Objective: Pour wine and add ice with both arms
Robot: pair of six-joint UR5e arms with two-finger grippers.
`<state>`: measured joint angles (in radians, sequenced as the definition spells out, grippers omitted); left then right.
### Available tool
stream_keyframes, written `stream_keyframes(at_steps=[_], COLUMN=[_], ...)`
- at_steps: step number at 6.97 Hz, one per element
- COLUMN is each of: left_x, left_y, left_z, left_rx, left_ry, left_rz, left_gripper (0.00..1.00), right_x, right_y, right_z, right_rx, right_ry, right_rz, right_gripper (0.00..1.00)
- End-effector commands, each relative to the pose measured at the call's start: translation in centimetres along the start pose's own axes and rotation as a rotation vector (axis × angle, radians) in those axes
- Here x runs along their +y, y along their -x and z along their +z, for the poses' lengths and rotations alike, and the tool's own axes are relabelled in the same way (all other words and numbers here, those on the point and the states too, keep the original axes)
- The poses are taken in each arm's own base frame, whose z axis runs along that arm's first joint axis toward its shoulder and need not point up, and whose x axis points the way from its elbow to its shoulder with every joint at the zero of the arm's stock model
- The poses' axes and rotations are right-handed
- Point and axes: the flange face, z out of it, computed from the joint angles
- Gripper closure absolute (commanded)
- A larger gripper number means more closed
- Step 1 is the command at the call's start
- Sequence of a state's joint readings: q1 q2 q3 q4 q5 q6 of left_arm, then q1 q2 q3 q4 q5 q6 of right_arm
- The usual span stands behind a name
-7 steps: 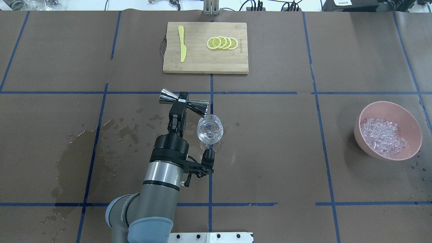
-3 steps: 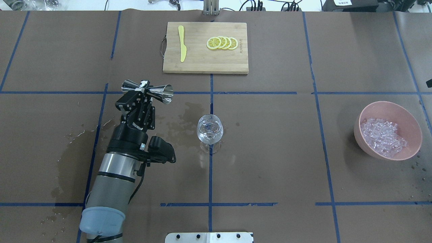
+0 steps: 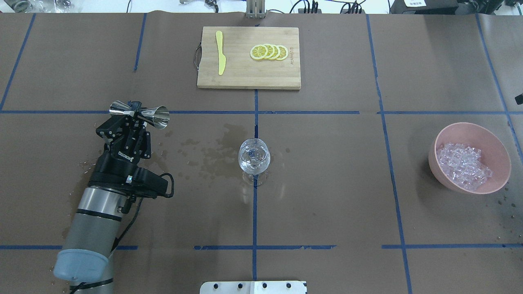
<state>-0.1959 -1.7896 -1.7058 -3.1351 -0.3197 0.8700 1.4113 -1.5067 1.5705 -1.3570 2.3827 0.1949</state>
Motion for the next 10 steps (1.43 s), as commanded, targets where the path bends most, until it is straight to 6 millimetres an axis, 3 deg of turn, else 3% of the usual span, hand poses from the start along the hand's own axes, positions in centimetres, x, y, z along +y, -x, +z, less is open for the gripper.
stream_keyframes(at_steps=[1, 3, 4, 6, 9, 10], left_x=[9.2, 14.6, 14.6, 14.5, 14.4, 16.8], left_y=[1.1, 2.8, 2.4, 1.7, 0.9, -0.1], left_z=[-2.1, -3.9, -4.1, -4.4, -4.6, -5.2], left_rx=[0.012, -0.011, 0.015, 0.115, 0.204, 0.231], left_ry=[-0.017, -0.041, -0.055, -0.093, -0.092, -0.065], left_rz=[0.015, -0.175, -0.502, -0.857, -1.182, -1.139], left_gripper=[1.00, 1.00, 1.00, 1.00, 1.00, 1.00], right_x=[0.0, -0.1, 0.0, 0.0, 0.0, 0.0], right_y=[0.3, 0.8, 0.8, 0.8, 0.7, 0.8], right_z=[-0.2, -0.7, -0.7, -0.7, -0.7, -0.7], right_rx=[-0.001, -0.002, -0.002, -0.002, -0.002, -0.002], right_ry=[-0.005, -0.014, -0.015, -0.015, -0.014, -0.015], right_rz=[-0.006, -0.016, -0.017, -0.017, -0.016, -0.017], right_gripper=[0.00, 0.00, 0.00, 0.00, 0.00, 0.00])
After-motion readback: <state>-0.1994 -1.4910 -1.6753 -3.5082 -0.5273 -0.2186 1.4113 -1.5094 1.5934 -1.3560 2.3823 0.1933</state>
